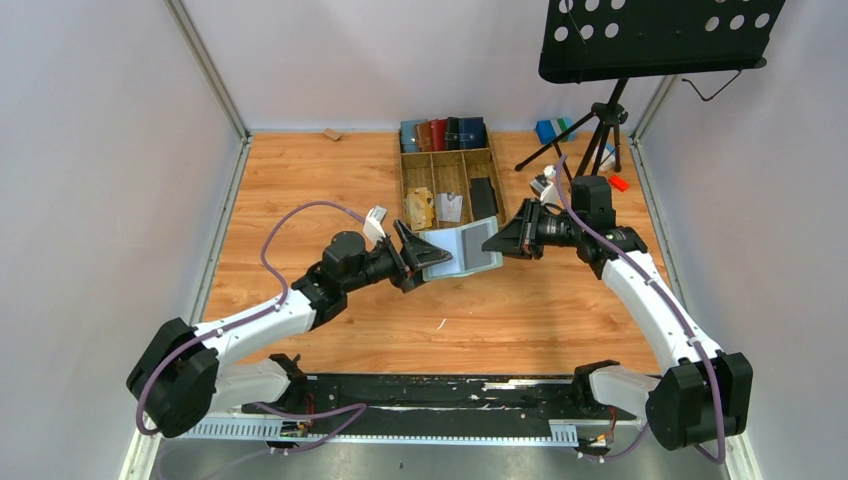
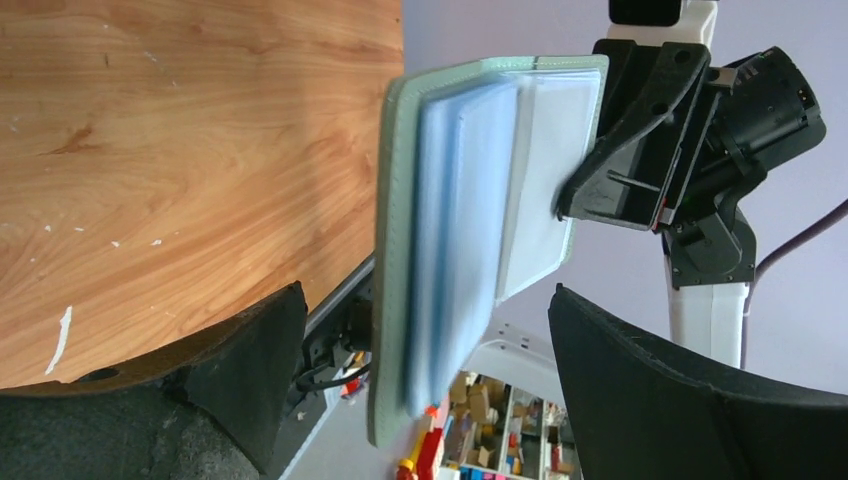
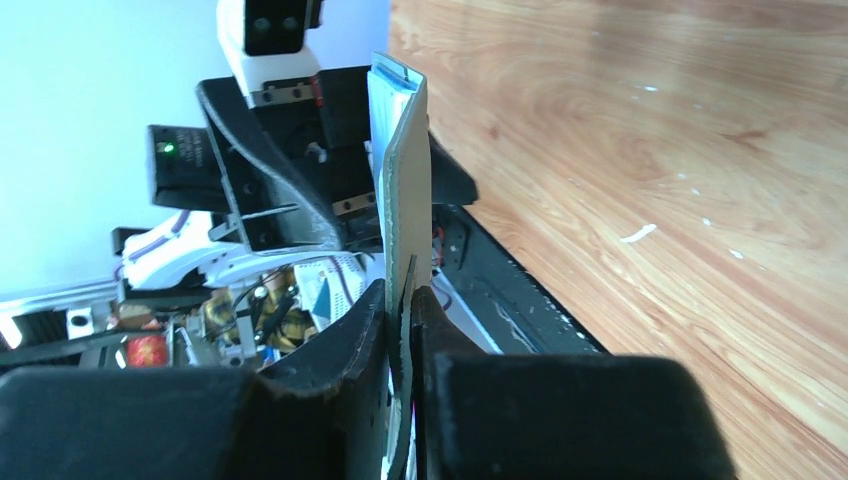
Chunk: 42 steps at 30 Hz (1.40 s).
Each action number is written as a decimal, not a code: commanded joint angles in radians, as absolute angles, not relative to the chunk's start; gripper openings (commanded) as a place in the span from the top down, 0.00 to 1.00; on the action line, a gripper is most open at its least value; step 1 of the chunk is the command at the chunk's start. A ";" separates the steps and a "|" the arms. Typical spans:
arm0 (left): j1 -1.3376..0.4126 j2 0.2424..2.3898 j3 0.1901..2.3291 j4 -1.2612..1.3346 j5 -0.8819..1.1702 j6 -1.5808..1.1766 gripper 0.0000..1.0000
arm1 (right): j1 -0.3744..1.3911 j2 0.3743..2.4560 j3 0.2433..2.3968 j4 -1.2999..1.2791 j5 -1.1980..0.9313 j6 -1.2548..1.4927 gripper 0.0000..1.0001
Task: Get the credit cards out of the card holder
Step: Remove the credit card from the card holder.
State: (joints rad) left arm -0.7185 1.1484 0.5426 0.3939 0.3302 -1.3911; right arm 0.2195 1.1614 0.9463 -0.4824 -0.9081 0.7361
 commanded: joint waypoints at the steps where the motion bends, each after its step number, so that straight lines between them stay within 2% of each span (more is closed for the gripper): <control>1: -0.716 1.168 0.577 0.473 0.370 -1.391 0.04 | 0.223 1.142 0.945 -0.317 -1.031 0.831 1.00; 4: -0.716 1.179 0.591 0.503 0.372 -1.396 0.07 | 0.231 1.152 0.951 -0.329 -1.042 0.817 1.00; 6: -0.716 1.195 0.602 0.532 0.380 -1.398 0.15 | 0.237 1.155 0.947 -0.331 -1.049 0.816 1.00; 9: -0.716 1.223 0.625 0.532 0.394 -1.392 0.51 | 0.241 1.148 0.941 -0.334 -1.049 0.812 0.99; 10: -0.717 1.230 0.625 0.533 0.394 -1.393 0.61 | 0.242 1.145 0.942 -0.340 -1.046 0.805 0.95; 11: -0.716 1.234 0.623 0.537 0.394 -1.397 0.71 | 0.242 1.144 0.946 -0.363 -1.040 0.788 0.83; 12: -0.716 1.236 0.623 0.540 0.392 -1.401 0.81 | 0.241 1.143 0.956 -0.397 -1.024 0.765 0.65; 13: -0.716 1.237 0.620 0.535 0.389 -1.404 0.91 | 0.241 1.140 0.967 -0.433 -1.005 0.737 0.54; 15: -0.716 1.230 0.617 0.524 0.383 -1.405 1.00 | 0.237 1.134 0.980 -0.486 -0.968 0.701 0.50; 17: -0.717 1.223 0.617 0.512 0.375 -1.401 1.00 | 0.233 1.129 0.974 -0.488 -0.960 0.701 0.52; 20: -0.716 1.218 0.616 0.506 0.375 -1.398 1.00 | 0.232 1.132 0.959 -0.463 -0.972 0.716 0.64; 28: -0.716 1.230 0.606 0.513 0.384 -1.406 1.00 | 0.231 1.138 0.960 -0.410 -1.014 0.735 0.82; 35: -0.727 1.266 0.629 0.531 0.397 -1.411 1.00 | 0.250 1.138 0.955 -0.328 -1.056 0.773 0.84; 42: -0.746 1.319 0.679 0.539 0.416 -1.411 1.00 | 0.262 1.144 0.959 -0.301 -1.069 0.779 0.80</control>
State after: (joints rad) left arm -0.7338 1.2942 0.6201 0.4927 0.3946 -1.4109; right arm 0.2527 1.1587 0.9428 -0.3740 -1.0290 0.7631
